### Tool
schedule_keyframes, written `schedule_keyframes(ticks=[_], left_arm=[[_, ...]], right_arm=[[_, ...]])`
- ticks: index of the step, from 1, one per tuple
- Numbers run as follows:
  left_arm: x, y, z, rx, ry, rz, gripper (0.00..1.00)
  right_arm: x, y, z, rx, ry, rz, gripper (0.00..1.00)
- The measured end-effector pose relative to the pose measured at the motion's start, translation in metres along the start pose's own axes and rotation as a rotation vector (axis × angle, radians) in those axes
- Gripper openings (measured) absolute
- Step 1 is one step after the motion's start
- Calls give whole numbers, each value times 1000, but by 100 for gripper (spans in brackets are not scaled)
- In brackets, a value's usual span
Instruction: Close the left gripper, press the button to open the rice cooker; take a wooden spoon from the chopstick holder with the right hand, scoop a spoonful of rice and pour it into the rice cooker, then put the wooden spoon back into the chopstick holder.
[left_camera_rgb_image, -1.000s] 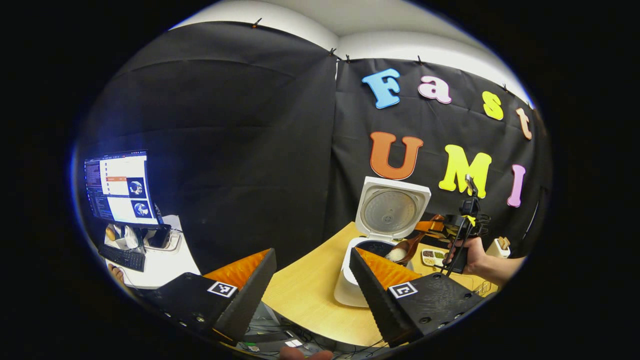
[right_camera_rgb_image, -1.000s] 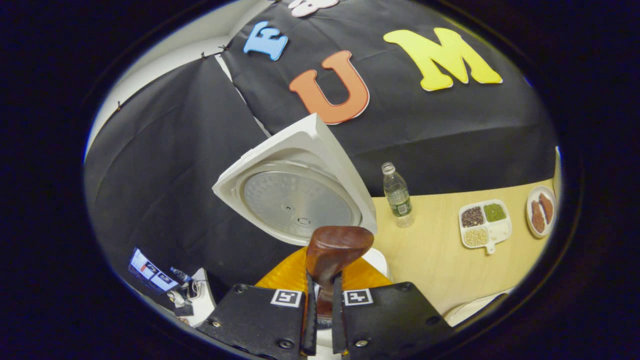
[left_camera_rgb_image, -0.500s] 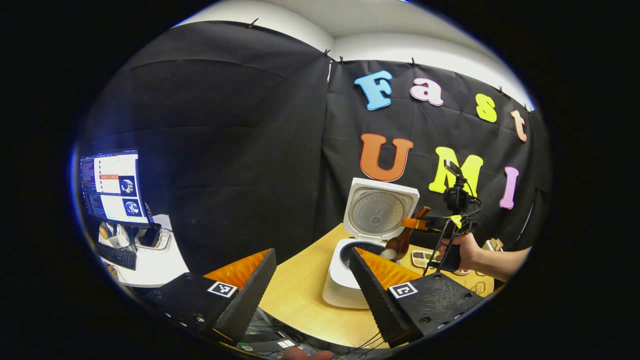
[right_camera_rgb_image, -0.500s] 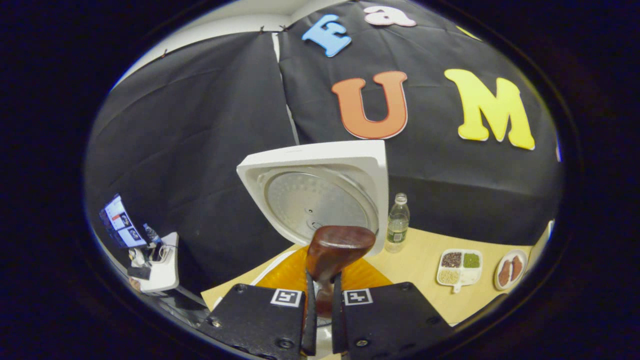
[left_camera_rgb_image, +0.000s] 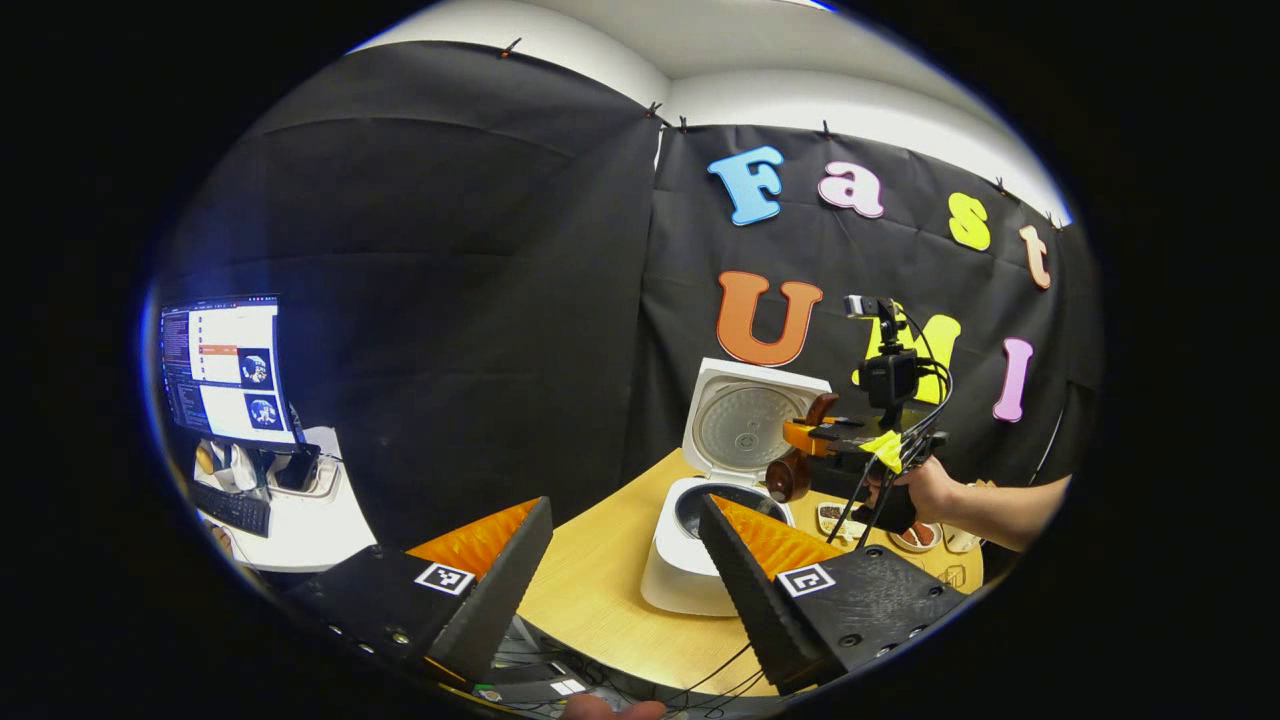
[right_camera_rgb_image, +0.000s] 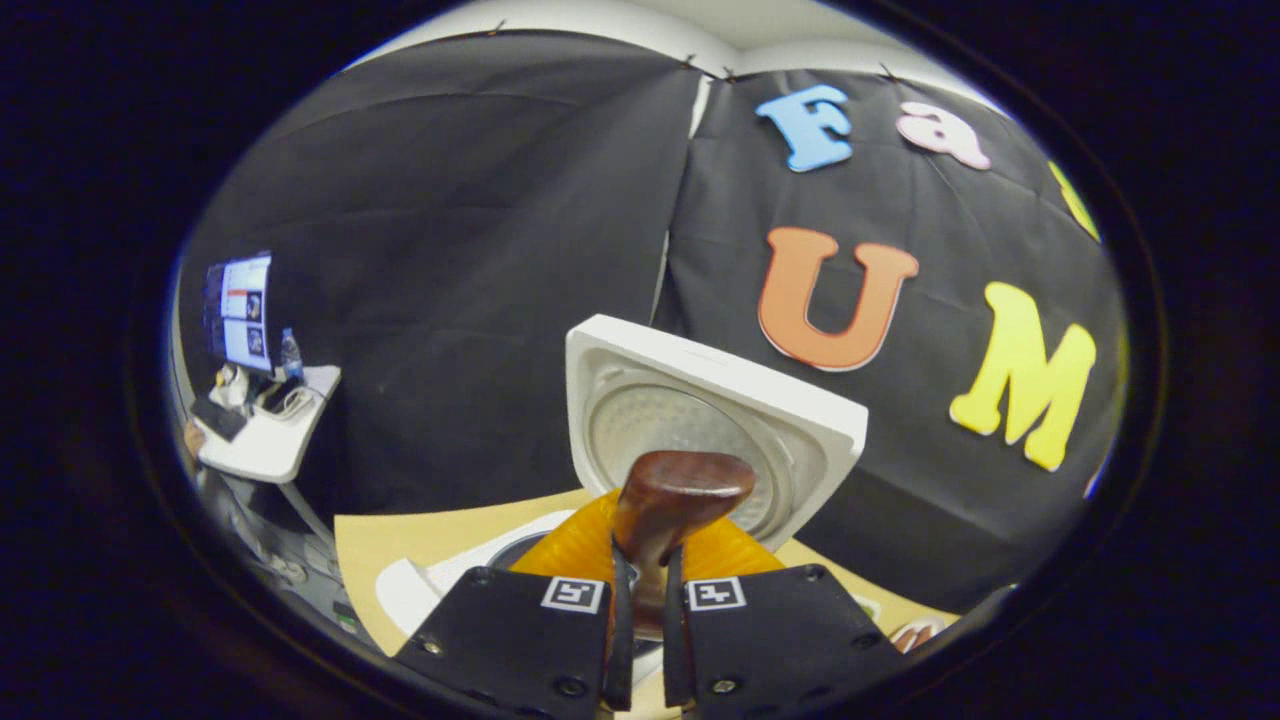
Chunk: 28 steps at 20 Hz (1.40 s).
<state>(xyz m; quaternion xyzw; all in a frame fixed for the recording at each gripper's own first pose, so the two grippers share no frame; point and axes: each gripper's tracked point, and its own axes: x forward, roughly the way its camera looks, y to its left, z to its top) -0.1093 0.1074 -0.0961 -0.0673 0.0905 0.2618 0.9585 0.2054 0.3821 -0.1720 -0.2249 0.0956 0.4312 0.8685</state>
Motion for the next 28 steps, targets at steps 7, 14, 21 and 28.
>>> schedule_keyframes(ticks=[7,14,21,28], left_arm=[[-4,-1,0,-2,-12,-21,94],[-5,-17,10,-34,-39,-90,94],[6,-34,10,-30,-41,-157,94],[14,-69,9,-69,-17,-248,95]], right_arm=[[-3,16,24,-157,-66,8,17],[-11,16,25,-27,-51,6,17],[-67,-4,45,351,-75,14,17],[-152,-67,31,674,-106,-52,17]])
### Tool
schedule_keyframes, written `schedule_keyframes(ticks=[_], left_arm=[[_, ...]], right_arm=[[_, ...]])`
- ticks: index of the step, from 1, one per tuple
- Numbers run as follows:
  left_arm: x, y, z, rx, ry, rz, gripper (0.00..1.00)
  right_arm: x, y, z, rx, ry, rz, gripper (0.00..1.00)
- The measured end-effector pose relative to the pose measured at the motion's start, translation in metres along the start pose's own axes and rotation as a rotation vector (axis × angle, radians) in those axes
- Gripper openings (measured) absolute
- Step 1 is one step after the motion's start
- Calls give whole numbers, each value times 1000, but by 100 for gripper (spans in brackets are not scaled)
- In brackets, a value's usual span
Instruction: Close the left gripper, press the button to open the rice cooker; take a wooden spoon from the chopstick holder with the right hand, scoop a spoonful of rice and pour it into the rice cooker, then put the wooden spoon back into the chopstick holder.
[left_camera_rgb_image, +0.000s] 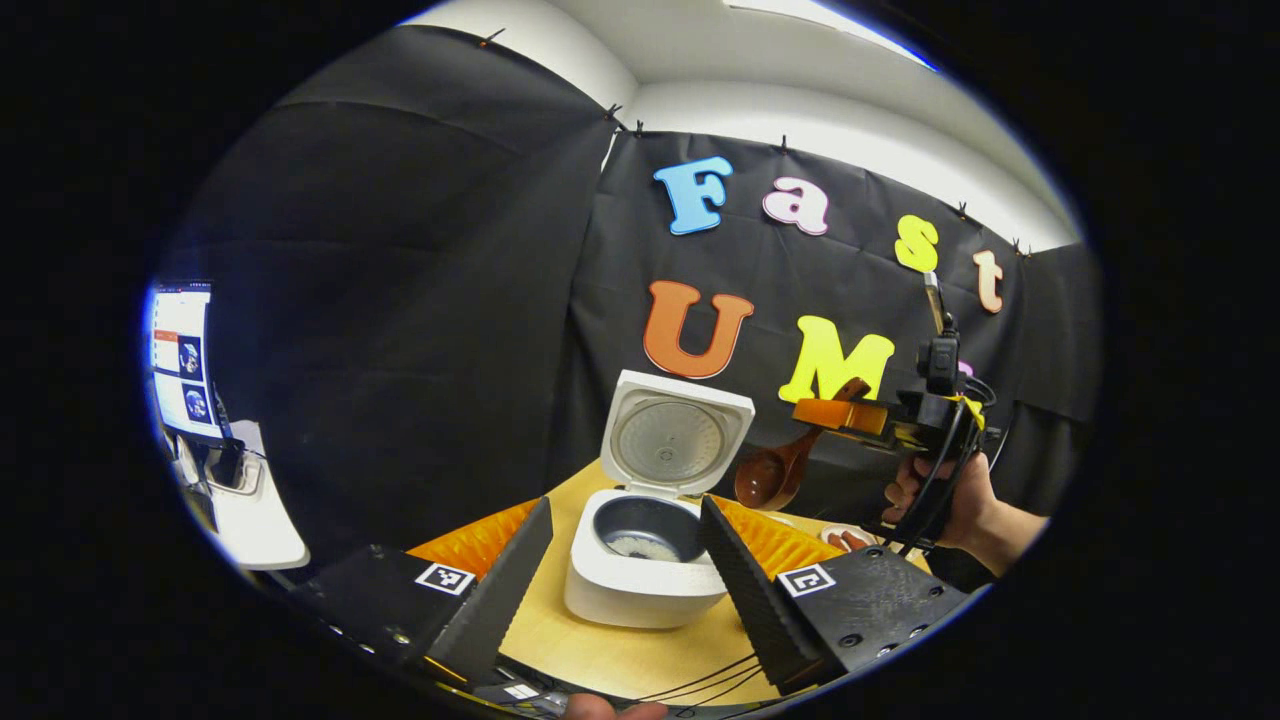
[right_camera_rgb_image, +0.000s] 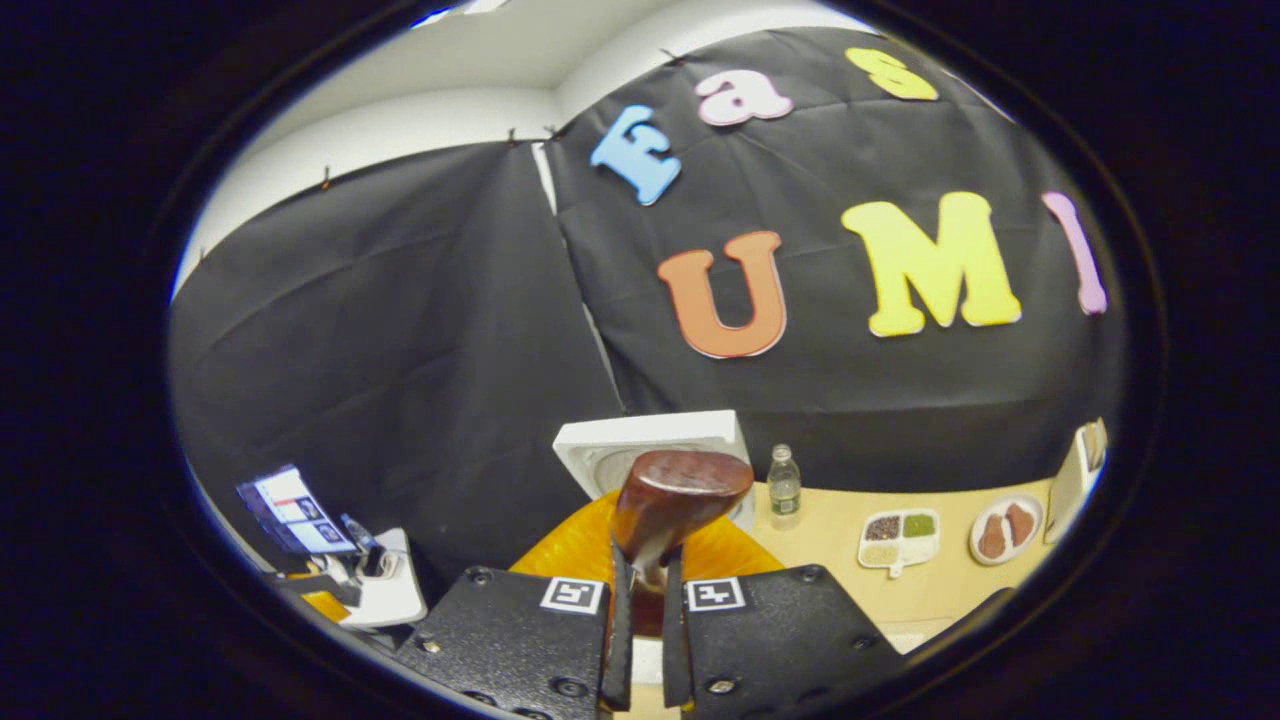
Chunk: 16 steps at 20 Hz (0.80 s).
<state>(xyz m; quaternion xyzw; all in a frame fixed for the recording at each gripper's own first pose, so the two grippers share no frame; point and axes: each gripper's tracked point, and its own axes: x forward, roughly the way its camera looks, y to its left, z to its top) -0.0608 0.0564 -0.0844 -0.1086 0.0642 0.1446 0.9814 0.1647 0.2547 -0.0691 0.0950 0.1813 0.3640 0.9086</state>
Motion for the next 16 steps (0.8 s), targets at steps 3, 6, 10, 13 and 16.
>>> schedule_keyframes(ticks=[3,6,10,13,16], left_arm=[[7,-14,-3,-2,5,-33,94],[10,-23,-11,23,17,-46,94],[5,-34,-21,48,32,-73,95],[7,-52,-28,60,50,-106,94],[12,-68,-34,69,58,-118,94]], right_arm=[[-36,-45,10,93,-32,-69,17],[-76,-87,21,148,-64,-143,17],[-142,-158,13,157,-83,-287,17],[-193,-220,-1,172,-77,-415,17],[-231,-281,-15,184,-76,-546,17]])
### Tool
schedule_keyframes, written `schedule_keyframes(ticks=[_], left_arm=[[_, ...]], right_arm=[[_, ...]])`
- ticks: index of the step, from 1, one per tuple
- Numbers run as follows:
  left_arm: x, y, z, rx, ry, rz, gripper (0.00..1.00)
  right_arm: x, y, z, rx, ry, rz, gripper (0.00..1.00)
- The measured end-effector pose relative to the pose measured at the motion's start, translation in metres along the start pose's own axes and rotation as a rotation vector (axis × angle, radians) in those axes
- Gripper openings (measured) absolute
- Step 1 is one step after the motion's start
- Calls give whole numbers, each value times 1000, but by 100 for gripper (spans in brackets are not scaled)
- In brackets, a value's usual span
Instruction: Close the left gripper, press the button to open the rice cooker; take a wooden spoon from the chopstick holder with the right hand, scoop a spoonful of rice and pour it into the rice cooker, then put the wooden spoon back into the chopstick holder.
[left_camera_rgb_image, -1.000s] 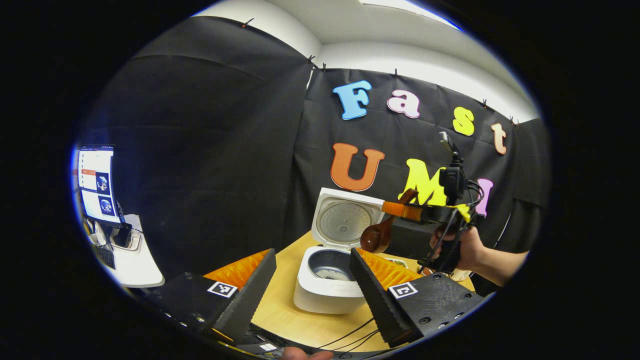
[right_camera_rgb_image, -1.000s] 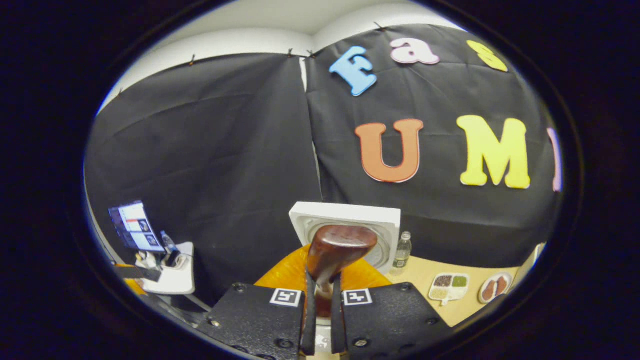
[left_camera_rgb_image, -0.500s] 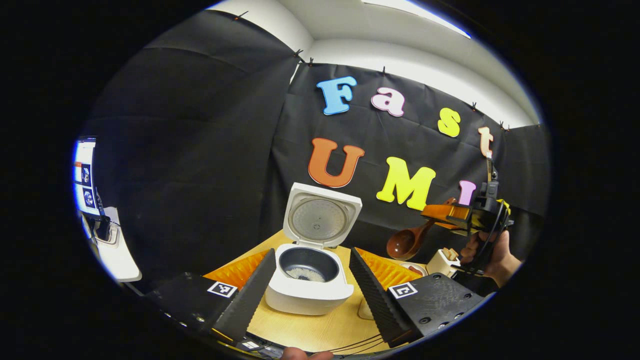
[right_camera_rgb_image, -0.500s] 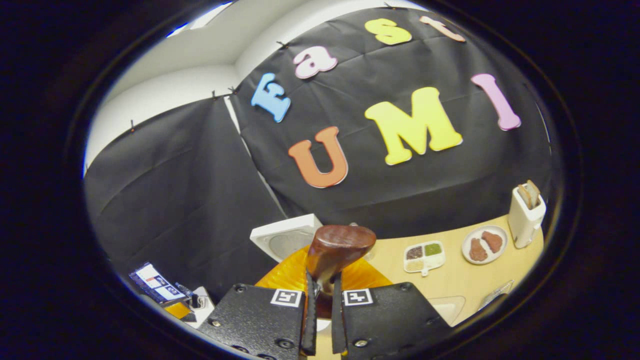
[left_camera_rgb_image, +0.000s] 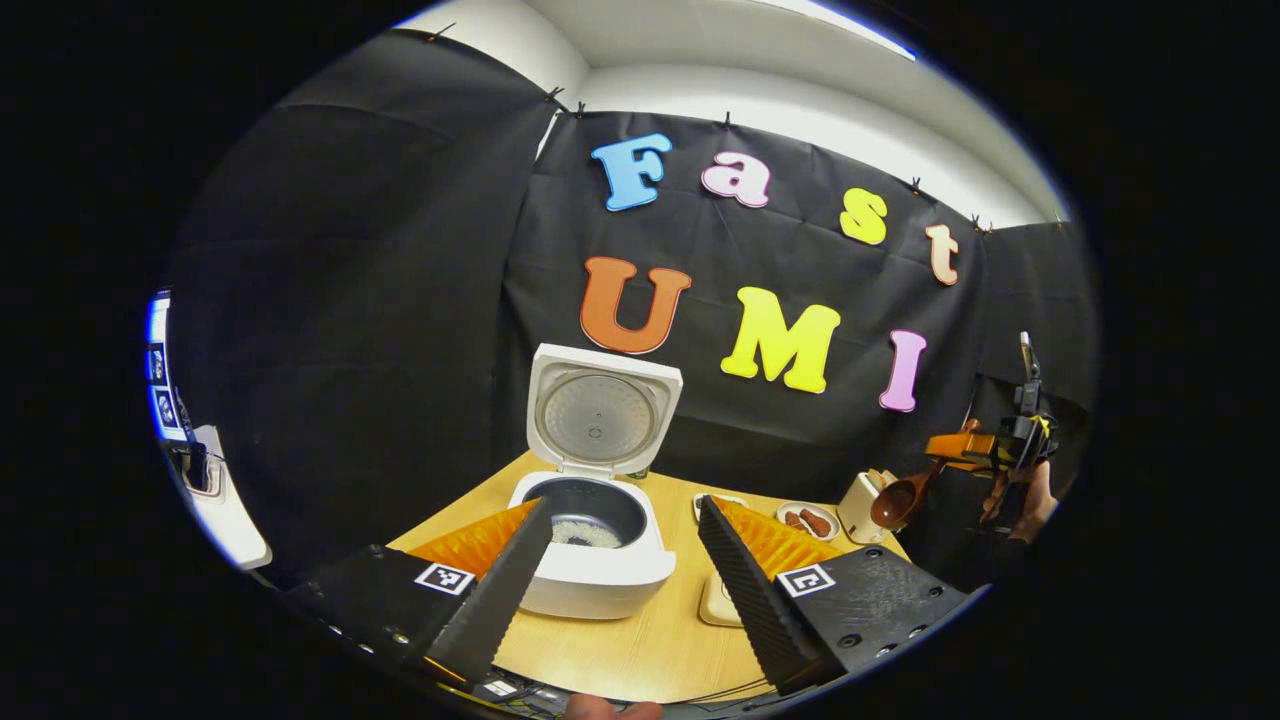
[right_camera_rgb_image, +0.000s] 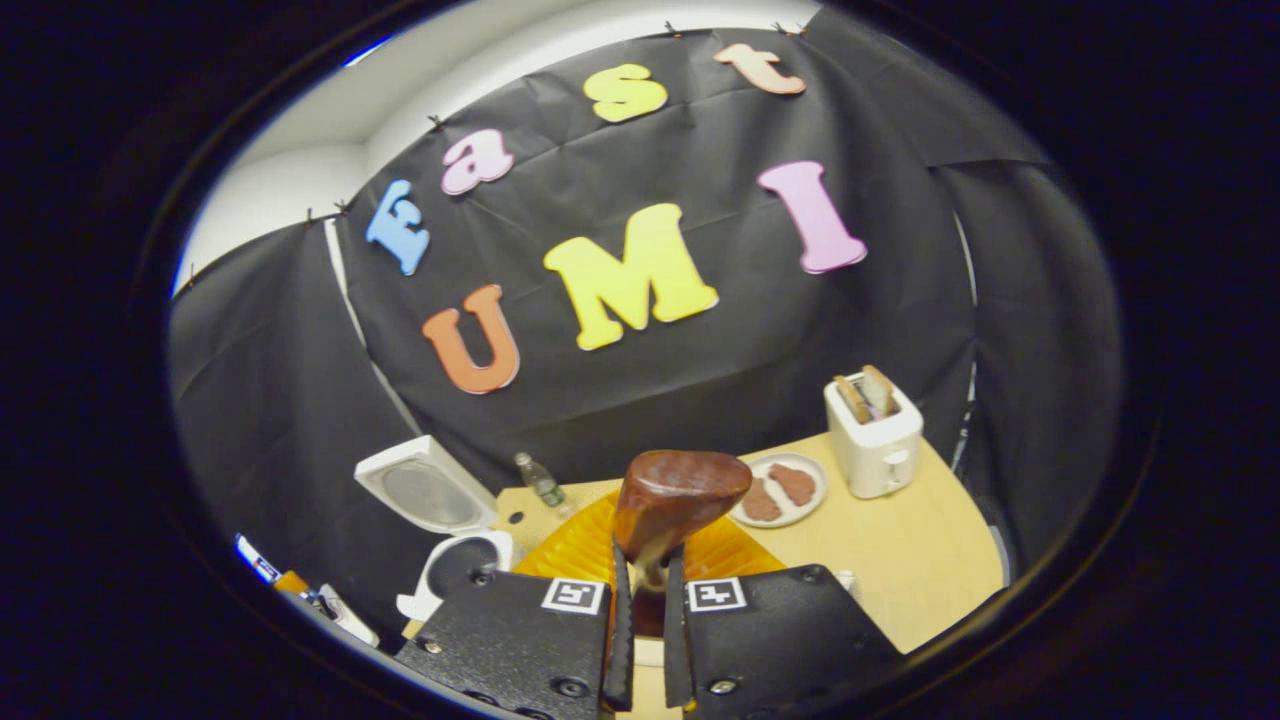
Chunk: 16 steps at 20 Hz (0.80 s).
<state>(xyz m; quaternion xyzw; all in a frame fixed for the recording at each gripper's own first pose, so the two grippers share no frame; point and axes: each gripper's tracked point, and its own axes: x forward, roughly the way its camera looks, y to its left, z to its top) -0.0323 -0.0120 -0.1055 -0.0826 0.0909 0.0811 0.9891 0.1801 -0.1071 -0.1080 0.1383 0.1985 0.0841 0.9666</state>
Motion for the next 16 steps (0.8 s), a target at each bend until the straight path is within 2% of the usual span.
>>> schedule_keyframes(ticks=[3,8,16], left_arm=[[9,-18,-1,-14,11,-4,94],[15,-46,-9,8,43,-10,95],[25,-67,-32,58,131,-5,94]], right_arm=[[5,-59,-12,-11,12,-90,17],[37,-121,-51,-20,58,-159,17],[81,-169,-121,3,162,-161,17]])
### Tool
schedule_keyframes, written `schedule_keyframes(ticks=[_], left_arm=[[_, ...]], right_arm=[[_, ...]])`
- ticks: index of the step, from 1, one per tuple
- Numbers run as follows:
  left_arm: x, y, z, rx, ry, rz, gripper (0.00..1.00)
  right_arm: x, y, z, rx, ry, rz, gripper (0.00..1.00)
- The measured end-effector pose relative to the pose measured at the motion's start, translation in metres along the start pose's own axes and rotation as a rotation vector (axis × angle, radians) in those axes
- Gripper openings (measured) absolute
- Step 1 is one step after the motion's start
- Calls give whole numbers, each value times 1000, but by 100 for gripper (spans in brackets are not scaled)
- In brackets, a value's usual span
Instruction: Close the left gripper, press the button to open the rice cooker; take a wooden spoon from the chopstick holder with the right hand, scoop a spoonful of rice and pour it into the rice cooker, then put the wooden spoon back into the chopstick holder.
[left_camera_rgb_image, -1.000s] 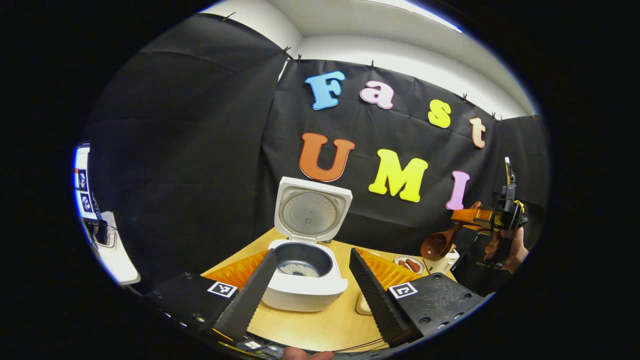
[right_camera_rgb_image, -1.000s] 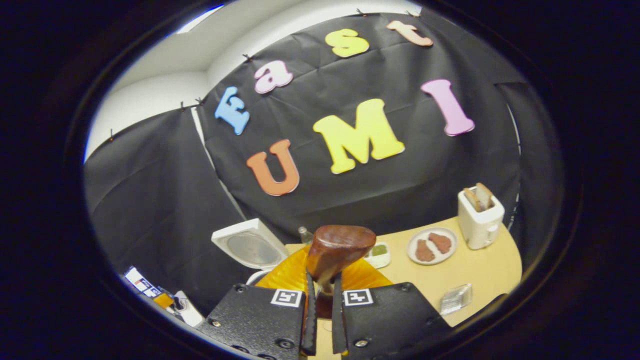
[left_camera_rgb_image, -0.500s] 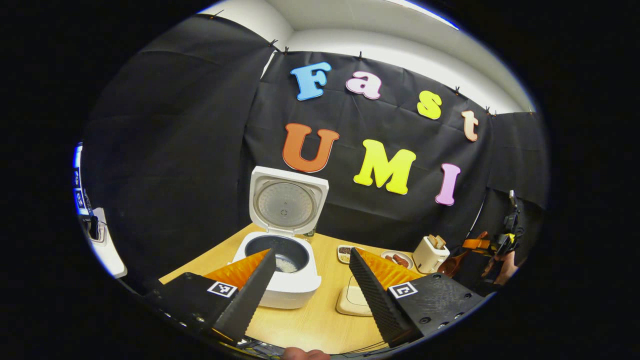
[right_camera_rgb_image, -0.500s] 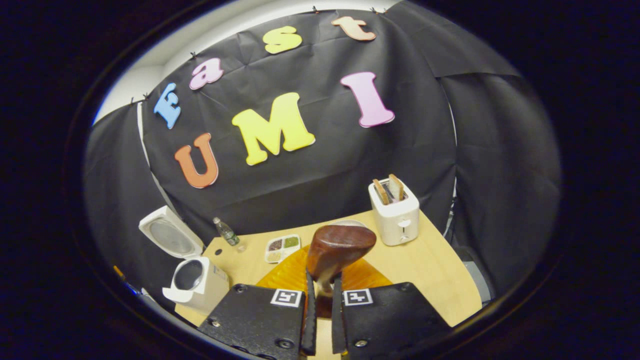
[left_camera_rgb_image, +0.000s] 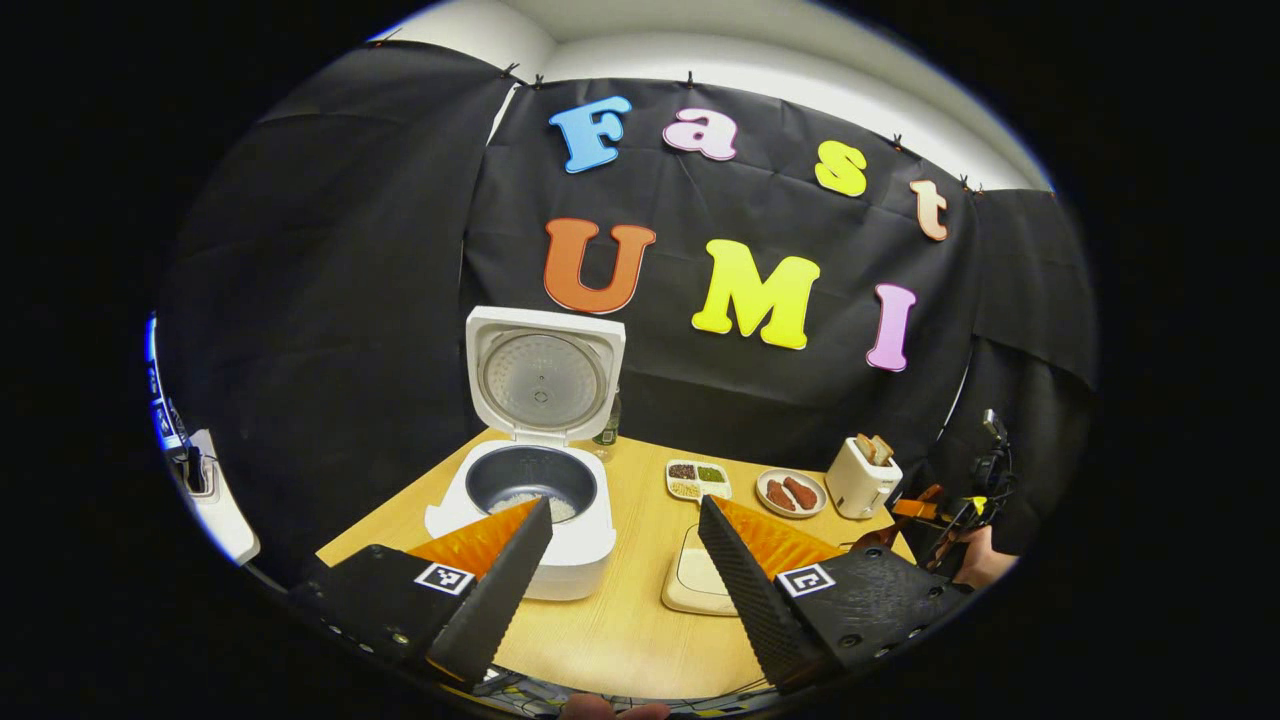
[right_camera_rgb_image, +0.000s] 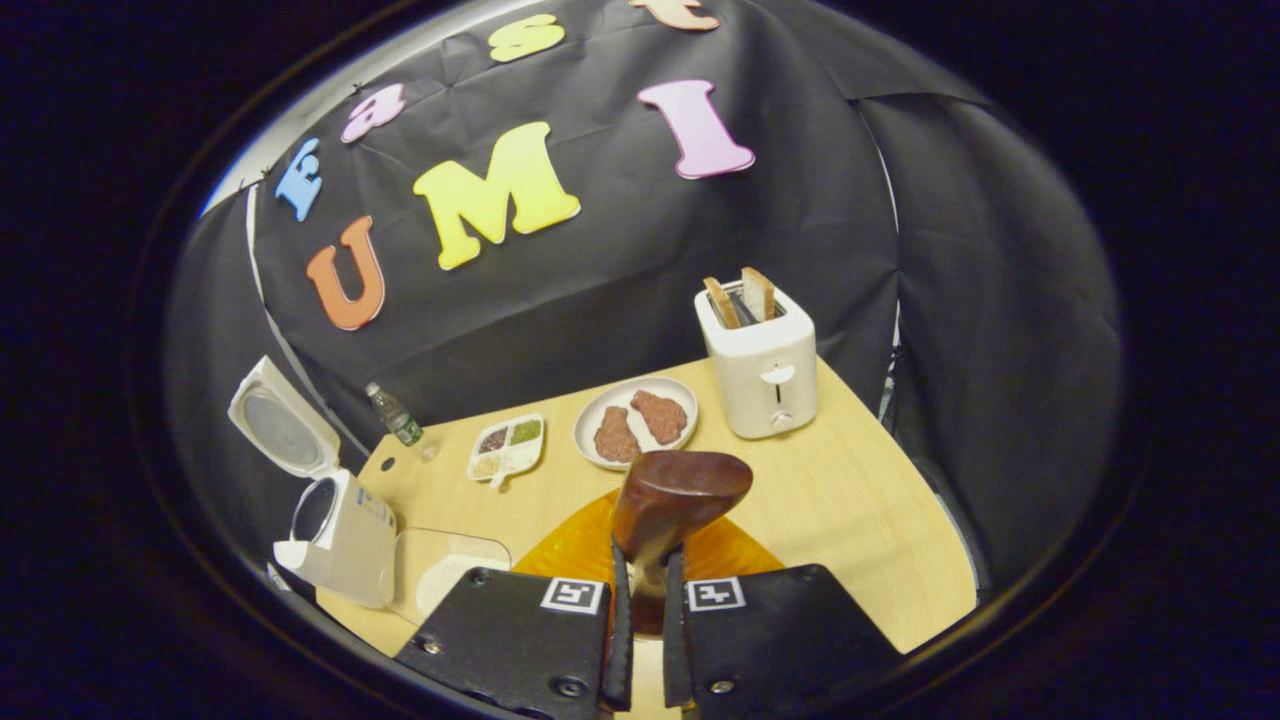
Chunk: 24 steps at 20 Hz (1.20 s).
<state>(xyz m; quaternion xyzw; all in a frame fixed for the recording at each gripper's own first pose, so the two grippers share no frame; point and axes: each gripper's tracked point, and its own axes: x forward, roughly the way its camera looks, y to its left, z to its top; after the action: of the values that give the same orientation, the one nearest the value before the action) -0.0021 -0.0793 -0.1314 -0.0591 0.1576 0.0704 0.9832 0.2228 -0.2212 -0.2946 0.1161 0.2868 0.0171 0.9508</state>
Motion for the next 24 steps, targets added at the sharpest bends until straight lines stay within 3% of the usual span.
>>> schedule_keyframes(ticks=[7,17,19,20,22,24], left_arm=[[3,-4,-3,22,35,9,95],[9,-18,-5,53,44,-37,95],[10,-19,-3,49,43,-48,95],[10,-20,-2,48,39,-54,95],[12,-20,2,37,31,-65,95],[13,-22,5,20,22,-75,95]], right_arm=[[33,-8,-26,4,28,26,19],[30,-2,-32,16,30,58,28],[24,-4,-23,-13,14,44,45],[20,-5,-18,-23,6,32,60],[8,-6,-1,-40,-34,4,75],[-8,-5,20,-78,-90,-24,77]])
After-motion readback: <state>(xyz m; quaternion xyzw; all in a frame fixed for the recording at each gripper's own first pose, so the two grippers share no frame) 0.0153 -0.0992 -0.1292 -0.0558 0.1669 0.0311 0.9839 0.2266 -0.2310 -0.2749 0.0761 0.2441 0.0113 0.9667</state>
